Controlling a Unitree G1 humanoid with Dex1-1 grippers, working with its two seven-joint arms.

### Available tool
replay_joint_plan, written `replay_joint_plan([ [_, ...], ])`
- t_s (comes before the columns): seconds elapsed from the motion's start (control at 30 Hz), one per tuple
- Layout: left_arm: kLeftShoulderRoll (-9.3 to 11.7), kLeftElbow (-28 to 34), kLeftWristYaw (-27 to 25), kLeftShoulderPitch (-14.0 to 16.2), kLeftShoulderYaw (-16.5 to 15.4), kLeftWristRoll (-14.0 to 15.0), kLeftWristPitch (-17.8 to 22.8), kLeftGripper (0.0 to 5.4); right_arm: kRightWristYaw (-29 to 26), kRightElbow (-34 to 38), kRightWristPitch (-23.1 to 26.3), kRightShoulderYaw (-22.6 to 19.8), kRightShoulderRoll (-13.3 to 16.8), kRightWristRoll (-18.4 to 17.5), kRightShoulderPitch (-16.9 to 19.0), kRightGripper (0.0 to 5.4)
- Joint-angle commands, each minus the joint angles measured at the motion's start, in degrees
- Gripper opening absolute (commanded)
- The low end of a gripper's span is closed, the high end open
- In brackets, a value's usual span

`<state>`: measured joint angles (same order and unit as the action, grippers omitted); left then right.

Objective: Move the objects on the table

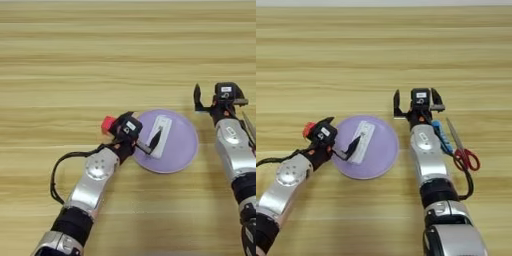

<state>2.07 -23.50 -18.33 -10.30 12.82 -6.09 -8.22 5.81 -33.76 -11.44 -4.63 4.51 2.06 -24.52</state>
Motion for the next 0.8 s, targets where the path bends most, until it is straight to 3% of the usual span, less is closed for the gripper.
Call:
replay_joint_plan([
  [0.03, -0.2, -1.3, -2.0, -2.6, 3.0, -1.7, 5.3, 5.40, 0.6, 0.8, 1.7, 0.4, -0.8, 0.3, -0.3, 5.37],
  [0.13, -1.2, -1.2, -5.1, -4.0, 2.9, 0.7, 9.6, 5.40, 0.9, 1.0, 2.2, 0.7, -1.2, 0.4, -0.4, 5.37],
  [0.23, -2.3, -4.3, -4.8, -6.0, 2.5, 1.0, 11.6, 5.40, 1.2, 0.8, 2.2, 0.8, -1.4, 0.5, -0.4, 5.37],
  [0.5, -3.9, -10.7, -4.3, -8.9, 3.5, 0.1, 10.6, 5.40, 1.4, 1.7, 2.5, 0.9, -1.3, 0.5, 0.2, 5.37],
  [0.8, -3.8, -21.2, -3.2, -11.5, 2.7, -0.7, 8.4, 5.40, 1.3, 3.4, 3.5, 1.2, -1.5, 0.5, 0.9, 5.37],
])
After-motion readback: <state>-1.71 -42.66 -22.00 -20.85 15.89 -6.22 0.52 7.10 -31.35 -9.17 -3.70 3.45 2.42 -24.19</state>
